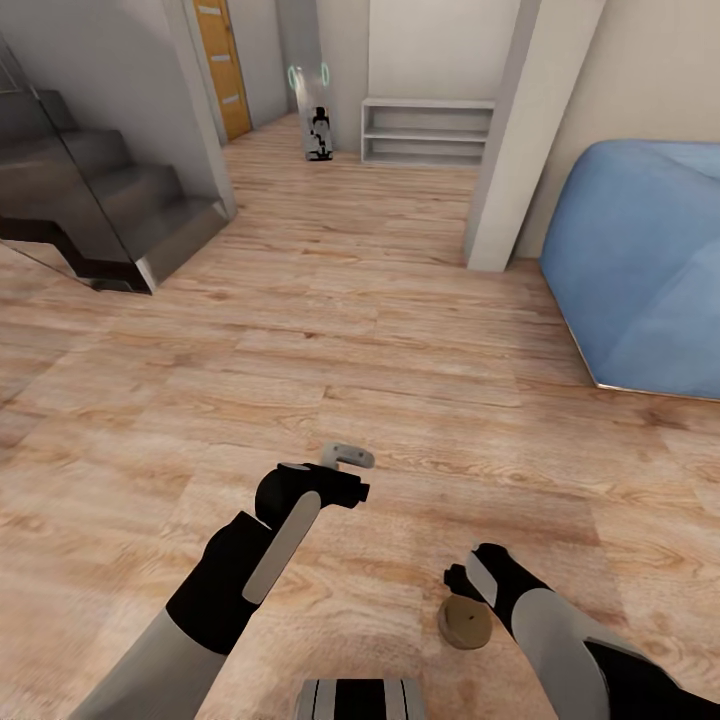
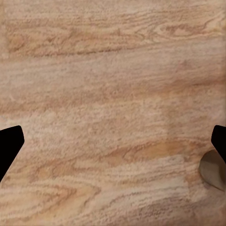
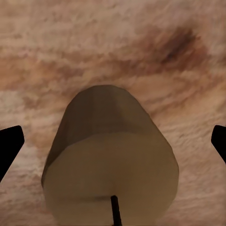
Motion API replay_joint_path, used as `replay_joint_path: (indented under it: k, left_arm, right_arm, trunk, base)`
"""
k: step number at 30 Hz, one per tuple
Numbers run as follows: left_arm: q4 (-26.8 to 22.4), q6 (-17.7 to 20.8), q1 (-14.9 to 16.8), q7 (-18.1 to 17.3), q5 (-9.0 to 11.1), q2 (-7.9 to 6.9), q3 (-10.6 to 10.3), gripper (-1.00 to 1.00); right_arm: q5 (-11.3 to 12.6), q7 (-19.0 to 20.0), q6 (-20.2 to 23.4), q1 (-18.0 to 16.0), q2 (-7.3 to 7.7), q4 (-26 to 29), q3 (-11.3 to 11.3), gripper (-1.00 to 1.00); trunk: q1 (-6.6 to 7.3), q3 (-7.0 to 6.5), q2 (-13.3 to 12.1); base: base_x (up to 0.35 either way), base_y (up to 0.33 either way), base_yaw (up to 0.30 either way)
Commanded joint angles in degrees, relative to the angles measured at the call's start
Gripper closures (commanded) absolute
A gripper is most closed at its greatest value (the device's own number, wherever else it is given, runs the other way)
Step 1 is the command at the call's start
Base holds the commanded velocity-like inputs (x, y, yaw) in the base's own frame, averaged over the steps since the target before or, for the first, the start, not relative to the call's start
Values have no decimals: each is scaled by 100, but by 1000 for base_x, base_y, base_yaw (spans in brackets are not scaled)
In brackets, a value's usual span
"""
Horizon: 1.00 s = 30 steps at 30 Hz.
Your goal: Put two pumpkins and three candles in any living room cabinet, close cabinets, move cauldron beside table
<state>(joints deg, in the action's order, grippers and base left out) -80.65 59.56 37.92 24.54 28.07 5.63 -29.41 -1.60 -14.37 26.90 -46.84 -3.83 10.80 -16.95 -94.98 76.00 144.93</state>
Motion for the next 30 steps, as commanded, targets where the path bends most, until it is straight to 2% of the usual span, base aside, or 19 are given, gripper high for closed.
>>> replay_joint_path:
  k: [1,10,13,30]
  left_arm:
    - [-4,13,4,60,59,0,-4,-100]
    - [-3,12,5,60,58,0,-3,-100]
    - [1,7,5,60,49,0,-3,-100]
    - [5,3,5,60,39,0,-12,-100]
  right_arm:
    - [-16,-15,34,0,-10,12,-21,-100]
    - [-19,-13,40,0,-2,-202,1,-100]
    - [-17,-13,42,0,21,-249,-6,-100]
    - [-20,-13,29,0,19,-263,12,-100]
  trunk:
    - [1,4,2]
    - [1,4,2]
    - [-7,71,6]
    - [-7,71,6]
  base:
    - [0,0,0]
    - [0,0,0]
    - [0,0,0]
    - [0,0,0]
